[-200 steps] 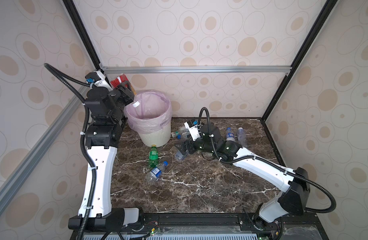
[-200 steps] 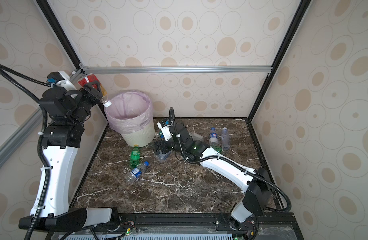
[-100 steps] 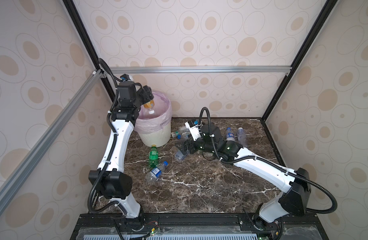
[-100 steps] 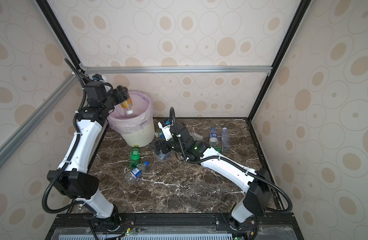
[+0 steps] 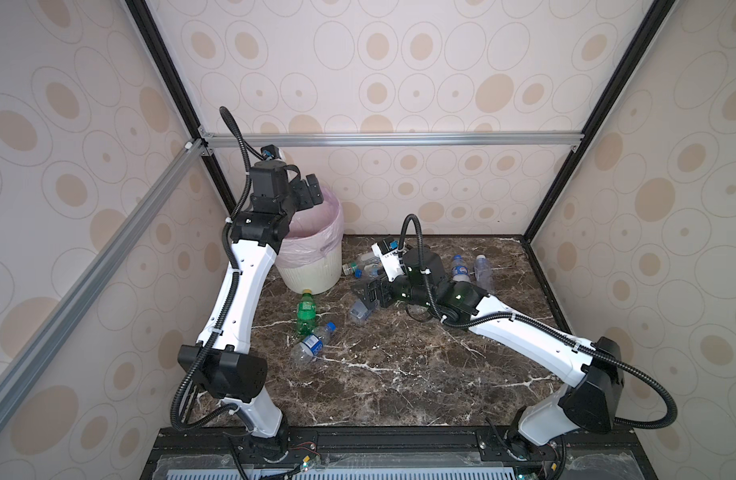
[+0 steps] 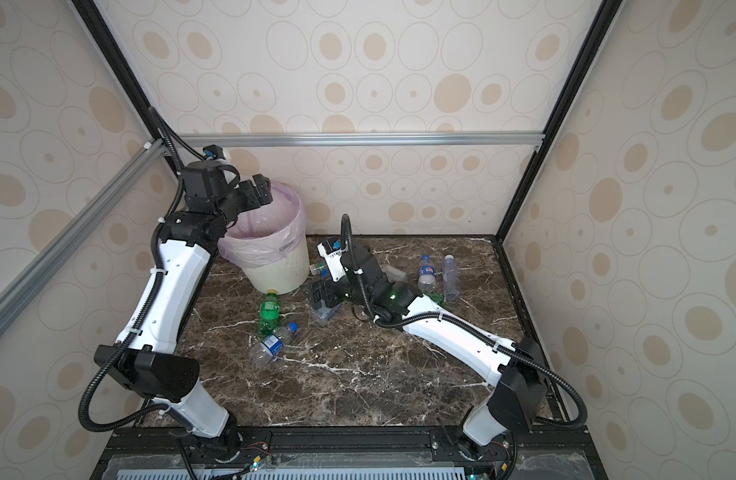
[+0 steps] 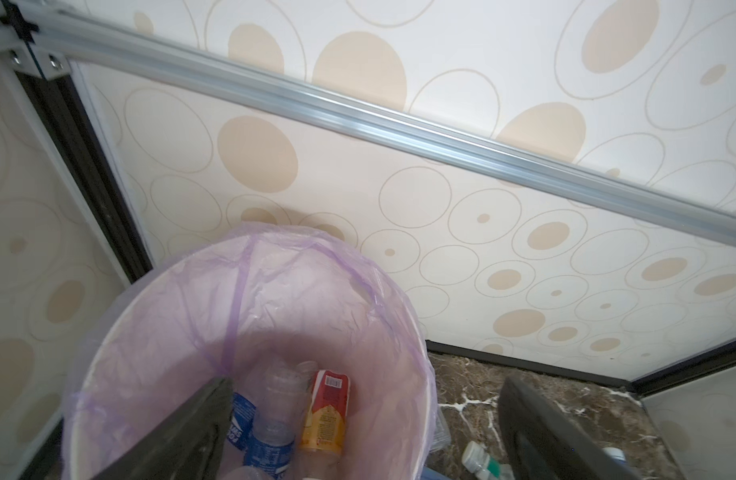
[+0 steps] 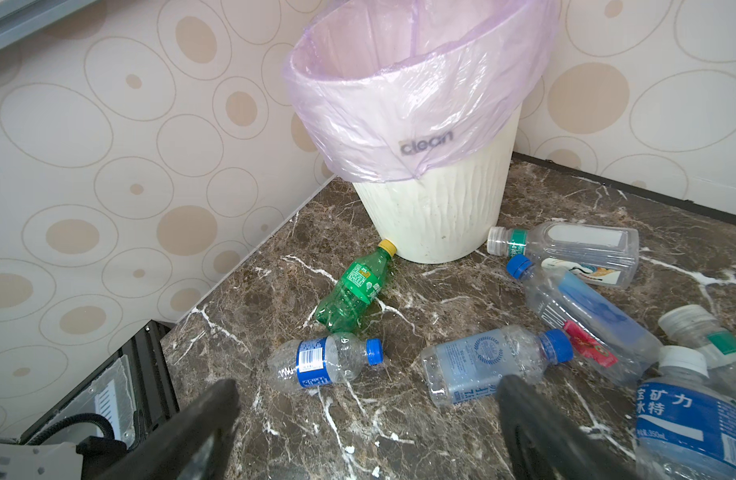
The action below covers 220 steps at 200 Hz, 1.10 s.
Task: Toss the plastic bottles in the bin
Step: 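Move the left gripper down to the green yellow-capped bottle by the bin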
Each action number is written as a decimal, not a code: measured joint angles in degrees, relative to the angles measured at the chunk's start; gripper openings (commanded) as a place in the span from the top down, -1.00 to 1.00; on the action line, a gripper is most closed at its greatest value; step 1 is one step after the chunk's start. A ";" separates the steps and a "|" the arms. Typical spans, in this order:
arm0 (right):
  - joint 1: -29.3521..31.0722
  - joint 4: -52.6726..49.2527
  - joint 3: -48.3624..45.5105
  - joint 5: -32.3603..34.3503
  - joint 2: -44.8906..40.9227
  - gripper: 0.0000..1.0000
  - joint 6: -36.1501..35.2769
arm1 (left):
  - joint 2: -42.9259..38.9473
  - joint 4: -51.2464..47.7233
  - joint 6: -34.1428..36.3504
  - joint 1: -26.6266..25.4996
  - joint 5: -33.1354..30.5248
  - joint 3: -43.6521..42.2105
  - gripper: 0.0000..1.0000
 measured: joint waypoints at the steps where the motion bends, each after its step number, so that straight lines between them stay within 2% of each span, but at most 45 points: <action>1: 0.00 -0.02 0.00 0.04 0.00 -1.00 0.00 | 0.00 -0.02 0.11 -0.07 -0.09 0.04 -0.98; 33: 0.00 -0.46 0.00 0.68 0.00 -0.99 0.33 | -0.37 0.15 5.05 -1.86 -5.29 -1.36 -0.98; 82: 0.00 -1.03 -0.35 2.03 0.00 -1.00 1.60 | -8.94 5.97 7.45 -1.92 -6.14 -20.39 -0.98; 108: 0.11 -1.09 -1.77 3.15 0.00 -1.00 2.25 | -13.51 5.81 7.52 -1.95 -5.33 -24.41 -0.98; 138: 0.48 -1.09 -3.74 4.61 0.00 -0.99 3.56 | -17.86 3.91 5.70 -1.95 -3.54 -28.09 -0.98; 184: 0.83 -1.25 -6.21 6.84 0.00 -0.99 5.99 | -26.53 -1.46 1.25 -1.95 -0.74 -43.58 -0.98; 220: 1.46 -1.31 -7.08 7.98 0.00 -1.00 6.99 | -31.23 -3.89 -1.55 -1.95 0.63 -50.66 -0.98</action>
